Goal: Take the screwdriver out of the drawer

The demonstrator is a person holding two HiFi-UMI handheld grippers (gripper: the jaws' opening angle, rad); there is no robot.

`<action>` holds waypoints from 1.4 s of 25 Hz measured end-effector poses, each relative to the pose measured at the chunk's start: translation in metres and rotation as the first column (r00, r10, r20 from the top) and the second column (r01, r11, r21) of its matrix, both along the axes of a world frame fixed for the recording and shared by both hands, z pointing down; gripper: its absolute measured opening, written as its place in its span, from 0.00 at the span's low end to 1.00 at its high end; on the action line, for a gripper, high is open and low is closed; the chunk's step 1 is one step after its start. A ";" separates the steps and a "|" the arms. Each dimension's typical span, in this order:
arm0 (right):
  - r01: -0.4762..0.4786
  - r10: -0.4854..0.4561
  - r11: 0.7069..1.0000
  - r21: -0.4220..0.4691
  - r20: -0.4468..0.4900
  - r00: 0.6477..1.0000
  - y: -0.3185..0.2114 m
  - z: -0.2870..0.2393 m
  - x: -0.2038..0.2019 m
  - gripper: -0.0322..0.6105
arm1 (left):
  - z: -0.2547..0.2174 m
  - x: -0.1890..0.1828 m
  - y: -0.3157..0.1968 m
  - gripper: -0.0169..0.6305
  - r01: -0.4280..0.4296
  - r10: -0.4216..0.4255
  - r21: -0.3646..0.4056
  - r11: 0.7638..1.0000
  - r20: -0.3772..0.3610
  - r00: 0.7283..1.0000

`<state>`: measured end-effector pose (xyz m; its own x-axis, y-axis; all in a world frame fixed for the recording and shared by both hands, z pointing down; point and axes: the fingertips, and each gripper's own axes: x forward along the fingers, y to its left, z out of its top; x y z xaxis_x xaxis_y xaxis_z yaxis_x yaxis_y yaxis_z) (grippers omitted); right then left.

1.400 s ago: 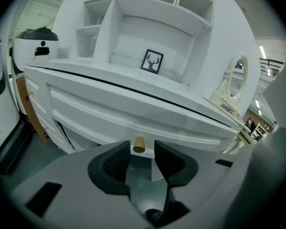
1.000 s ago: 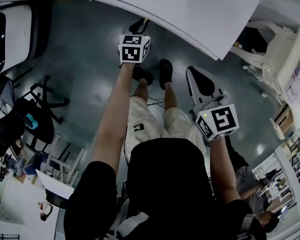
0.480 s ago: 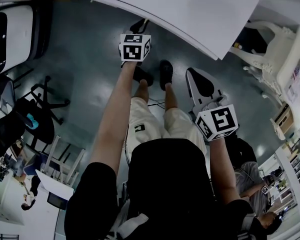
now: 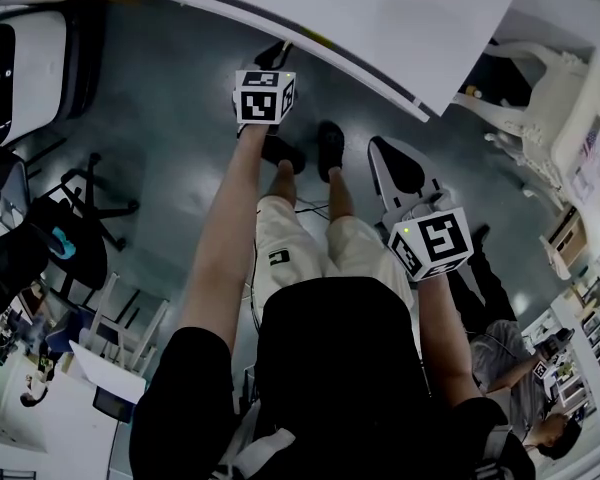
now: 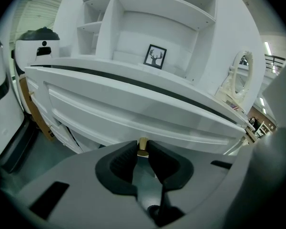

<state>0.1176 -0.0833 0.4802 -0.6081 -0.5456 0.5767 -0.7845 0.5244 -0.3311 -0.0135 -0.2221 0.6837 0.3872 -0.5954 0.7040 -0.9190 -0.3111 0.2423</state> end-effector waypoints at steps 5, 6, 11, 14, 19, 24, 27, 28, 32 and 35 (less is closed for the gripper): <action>0.002 -0.002 1.000 -0.003 0.001 1.000 0.003 0.000 0.003 0.08 | -0.001 -0.001 0.006 0.15 0.007 -0.007 -0.005 1.000 0.007 1.000; 0.003 -0.003 1.000 -0.003 0.001 1.000 0.004 0.000 0.003 0.08 | 0.000 -0.001 0.008 0.15 0.008 -0.008 -0.005 1.000 0.007 1.000; 0.011 -0.011 1.000 -0.003 0.006 1.000 0.007 -0.002 0.001 0.08 | -0.001 -0.007 0.018 0.15 0.013 -0.013 -0.008 1.000 0.006 1.000; 0.021 -0.021 1.000 -0.002 0.002 1.000 0.008 -0.002 0.002 0.08 | -0.002 -0.009 0.023 0.15 0.014 -0.014 -0.008 1.000 0.008 1.000; 0.028 -0.028 1.000 -0.003 -0.001 1.000 0.010 -0.002 0.003 0.08 | -0.003 -0.012 0.033 0.15 0.005 -0.005 -0.013 1.000 0.011 1.000; 0.041 -0.041 0.999 -0.006 0.002 0.999 0.011 -0.002 -0.002 0.08 | -0.002 -0.017 0.044 0.15 -0.007 0.007 -0.027 1.000 0.017 1.000; 0.051 -0.051 0.999 -0.006 0.004 0.999 0.010 -0.002 -0.008 0.08 | -0.002 -0.022 0.053 0.15 -0.005 0.005 -0.030 1.000 0.015 1.000; 0.054 -0.054 0.999 -0.006 0.005 0.999 0.010 -0.002 -0.010 0.08 | -0.002 -0.024 0.057 0.15 -0.001 0.002 -0.031 1.000 0.013 1.000; 0.069 -0.068 0.998 -0.004 0.006 0.998 0.011 -0.005 -0.021 0.08 | -0.004 -0.035 0.075 0.15 0.012 -0.012 -0.040 0.999 0.007 1.000; 0.082 -0.082 0.997 -0.002 0.008 0.997 0.011 -0.007 -0.028 0.08 | -0.004 -0.042 0.089 0.16 0.014 -0.014 -0.051 0.999 0.009 1.000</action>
<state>0.0899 -0.0726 0.4731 -0.6554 -0.4924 0.5727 -0.7362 0.5859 -0.3387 -0.0554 -0.1329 0.6798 0.3729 -0.5642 0.7367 -0.9253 -0.2856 0.2496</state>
